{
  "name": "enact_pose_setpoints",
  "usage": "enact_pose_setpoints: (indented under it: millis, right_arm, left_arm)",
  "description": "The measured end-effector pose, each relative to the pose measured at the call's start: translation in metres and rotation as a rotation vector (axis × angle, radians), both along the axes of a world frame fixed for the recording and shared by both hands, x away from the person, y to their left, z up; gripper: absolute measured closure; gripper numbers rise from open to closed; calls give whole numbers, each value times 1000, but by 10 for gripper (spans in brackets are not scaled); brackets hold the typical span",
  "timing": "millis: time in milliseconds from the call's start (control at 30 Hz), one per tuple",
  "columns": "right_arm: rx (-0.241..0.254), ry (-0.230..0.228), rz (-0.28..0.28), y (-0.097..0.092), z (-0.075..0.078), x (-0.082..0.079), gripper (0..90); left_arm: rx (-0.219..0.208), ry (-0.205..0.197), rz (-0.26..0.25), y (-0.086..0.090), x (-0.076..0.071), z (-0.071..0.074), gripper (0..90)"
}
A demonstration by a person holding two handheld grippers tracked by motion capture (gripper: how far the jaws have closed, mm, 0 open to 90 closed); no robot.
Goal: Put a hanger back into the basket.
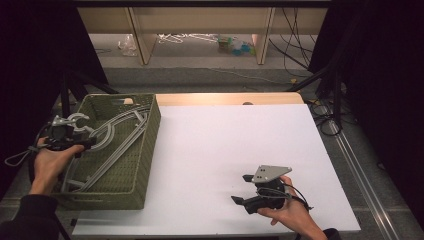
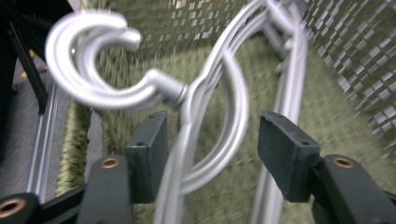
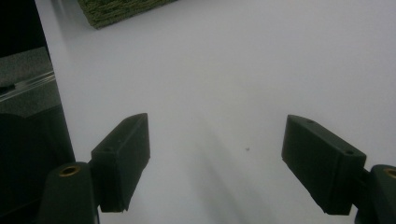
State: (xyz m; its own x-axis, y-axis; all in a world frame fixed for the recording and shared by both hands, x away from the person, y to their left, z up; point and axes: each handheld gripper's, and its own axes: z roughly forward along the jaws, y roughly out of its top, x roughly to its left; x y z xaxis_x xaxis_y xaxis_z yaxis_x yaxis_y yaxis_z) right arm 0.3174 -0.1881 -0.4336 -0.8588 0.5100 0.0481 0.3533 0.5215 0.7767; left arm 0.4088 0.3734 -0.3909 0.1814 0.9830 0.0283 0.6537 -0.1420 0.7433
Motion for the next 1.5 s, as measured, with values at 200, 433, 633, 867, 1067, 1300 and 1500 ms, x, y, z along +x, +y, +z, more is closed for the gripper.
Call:
enact_pose_setpoints:
  millis: [200, 433, 633, 867, 1067, 1300, 1500]
  right_arm:
    - [2, -1, -3, 0, 0, 0, 243]
    - [0, -2, -7, 0, 0, 0, 242]
    - [-1, -4, 0, 0, -1, 0, 242]
    - [0, -3, -4, 0, -1, 0, 241]
    - [-1, -2, -2, 0, -1, 0, 241]
    - [1, 1, -10, -1, -1, -1, 240]
    - [6, -6, -4, -1, -1, -1, 238]
  left_arm:
    - [-77, -111, -51, -19, -17, 16, 358]
    - [-121, -202, -141, -46, -36, 29, 320]
    - [-137, -241, -203, -63, -48, 41, 288]
    - [-190, -252, -262, -82, -66, 47, 260]
    - [-245, -256, -313, -100, -75, 44, 256]
    - [-244, -269, -369, -121, -83, 38, 248]
    - [-252, -264, -413, -138, -88, 31, 243]
